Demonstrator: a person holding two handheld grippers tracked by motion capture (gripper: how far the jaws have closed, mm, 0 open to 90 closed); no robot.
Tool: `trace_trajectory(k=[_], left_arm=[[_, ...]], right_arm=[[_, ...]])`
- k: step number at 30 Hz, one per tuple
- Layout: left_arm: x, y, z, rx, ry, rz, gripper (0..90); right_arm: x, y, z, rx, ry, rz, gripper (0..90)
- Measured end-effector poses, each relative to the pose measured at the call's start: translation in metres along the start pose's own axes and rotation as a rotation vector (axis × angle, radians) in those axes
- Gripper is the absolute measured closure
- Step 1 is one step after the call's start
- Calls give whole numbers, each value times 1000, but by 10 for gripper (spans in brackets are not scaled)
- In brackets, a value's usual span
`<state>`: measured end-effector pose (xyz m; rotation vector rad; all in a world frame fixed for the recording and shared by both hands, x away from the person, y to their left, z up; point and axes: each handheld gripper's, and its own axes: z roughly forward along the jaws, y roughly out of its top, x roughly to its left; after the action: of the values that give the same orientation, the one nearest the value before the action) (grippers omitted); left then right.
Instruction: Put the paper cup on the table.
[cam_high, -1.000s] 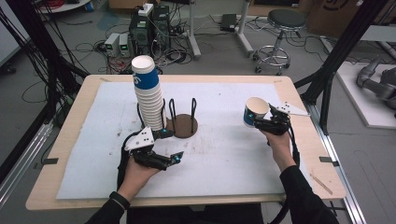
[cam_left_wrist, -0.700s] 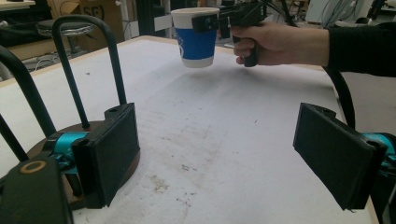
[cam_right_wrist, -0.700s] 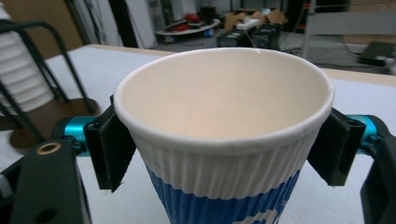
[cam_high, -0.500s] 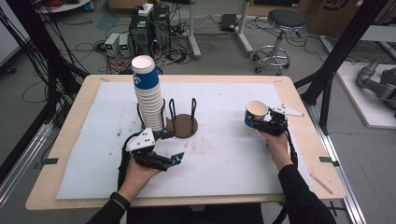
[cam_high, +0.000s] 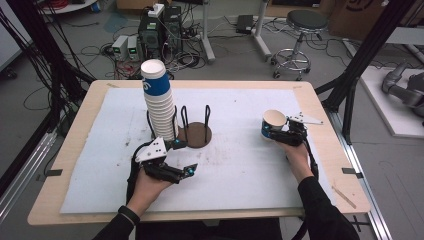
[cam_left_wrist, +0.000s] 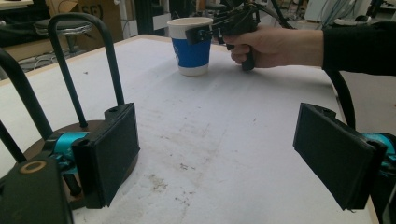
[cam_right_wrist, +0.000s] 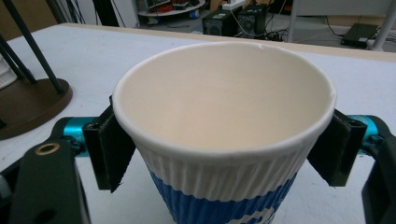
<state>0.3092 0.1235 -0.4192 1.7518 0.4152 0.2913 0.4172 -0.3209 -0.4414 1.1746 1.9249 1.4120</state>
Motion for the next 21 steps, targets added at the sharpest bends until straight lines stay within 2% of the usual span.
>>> trace_trajectory(k=[10,15,21], left_arm=[[-1,2,6,10,-11,13,143],[-1,2,7,9,-15,13,142],[-1,2,8,17,-22,14,142]], right_arm=[[4,-1,-3,36,-27,-30,174],[5,-1,-2,52,-32,-22,148],[7,1,-6,50,-65,-23,139]])
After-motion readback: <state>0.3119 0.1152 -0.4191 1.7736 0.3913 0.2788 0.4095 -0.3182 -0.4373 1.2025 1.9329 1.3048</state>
